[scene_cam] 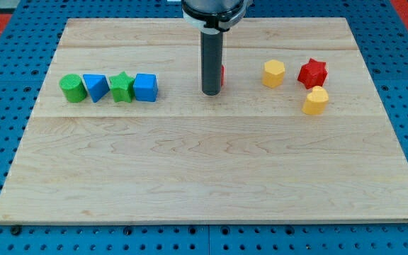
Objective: Push the red circle towards the yellow hexagon
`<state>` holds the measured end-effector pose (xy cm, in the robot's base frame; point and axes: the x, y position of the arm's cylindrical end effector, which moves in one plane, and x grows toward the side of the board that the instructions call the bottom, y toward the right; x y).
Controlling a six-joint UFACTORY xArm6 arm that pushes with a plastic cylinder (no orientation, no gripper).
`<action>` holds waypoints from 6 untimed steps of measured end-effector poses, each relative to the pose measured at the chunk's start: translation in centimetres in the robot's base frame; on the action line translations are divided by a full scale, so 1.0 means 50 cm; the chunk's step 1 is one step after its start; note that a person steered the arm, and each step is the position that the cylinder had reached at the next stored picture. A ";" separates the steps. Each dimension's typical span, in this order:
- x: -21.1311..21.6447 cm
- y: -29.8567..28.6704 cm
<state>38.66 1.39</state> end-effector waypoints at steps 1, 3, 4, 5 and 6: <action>0.001 -0.032; -0.060 -0.110; -0.060 -0.022; -0.060 0.033; 0.041 0.019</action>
